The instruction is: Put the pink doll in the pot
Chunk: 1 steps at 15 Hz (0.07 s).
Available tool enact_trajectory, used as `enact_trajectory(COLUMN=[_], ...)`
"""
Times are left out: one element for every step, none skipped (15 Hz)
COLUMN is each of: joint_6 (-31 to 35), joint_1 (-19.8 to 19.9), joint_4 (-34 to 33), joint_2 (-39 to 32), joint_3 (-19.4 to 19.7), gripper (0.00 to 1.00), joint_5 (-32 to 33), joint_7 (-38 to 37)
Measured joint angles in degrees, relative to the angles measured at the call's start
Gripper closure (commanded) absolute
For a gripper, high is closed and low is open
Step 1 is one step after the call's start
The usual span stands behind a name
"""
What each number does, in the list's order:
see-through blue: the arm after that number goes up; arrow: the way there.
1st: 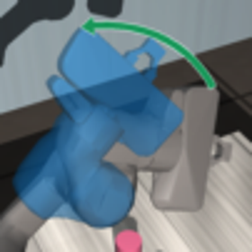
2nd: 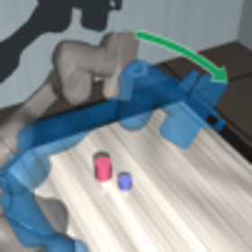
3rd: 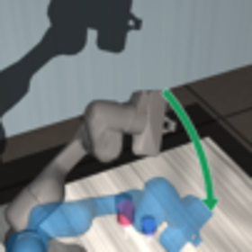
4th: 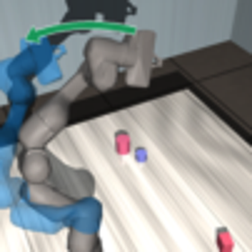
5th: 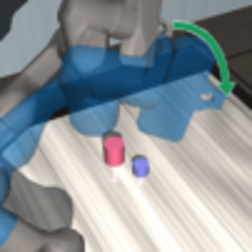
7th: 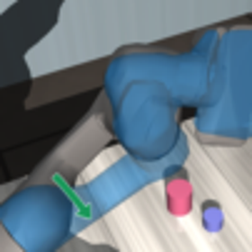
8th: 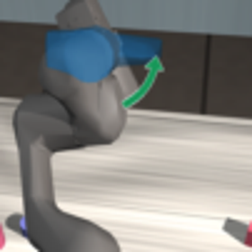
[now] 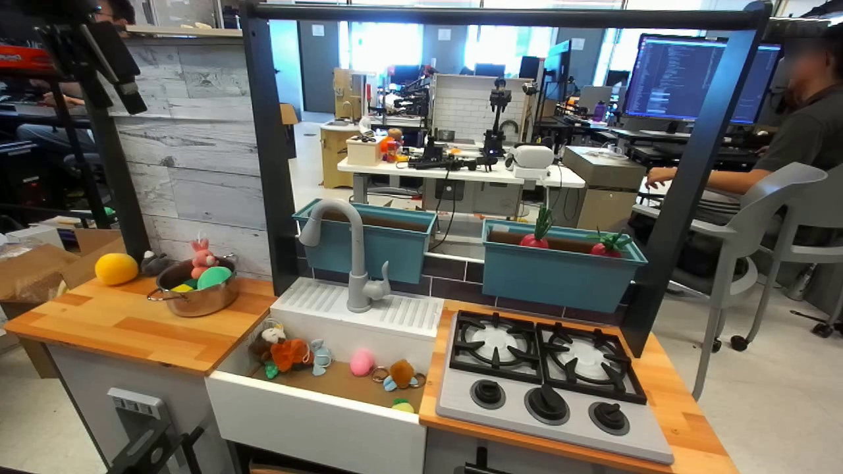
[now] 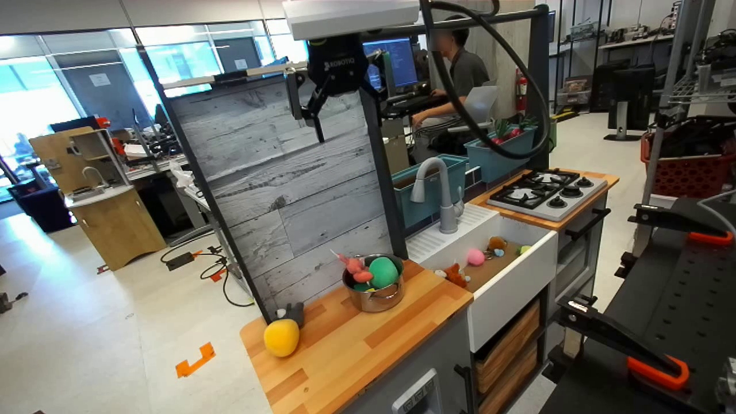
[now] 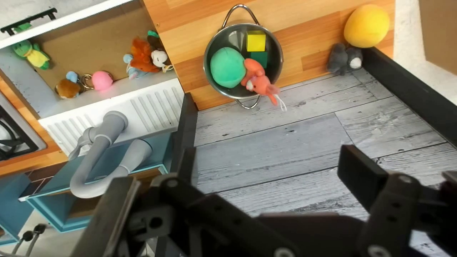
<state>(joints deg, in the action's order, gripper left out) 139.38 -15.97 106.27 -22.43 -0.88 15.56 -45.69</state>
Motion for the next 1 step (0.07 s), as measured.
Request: enact_trajectory(joint_6=[0.0], joint_1=[0.0], joint_4=[0.0], joint_2=[0.0], joint_3=[0.0], gripper=[0.0], joint_5=[0.0], joint_7=[0.0])
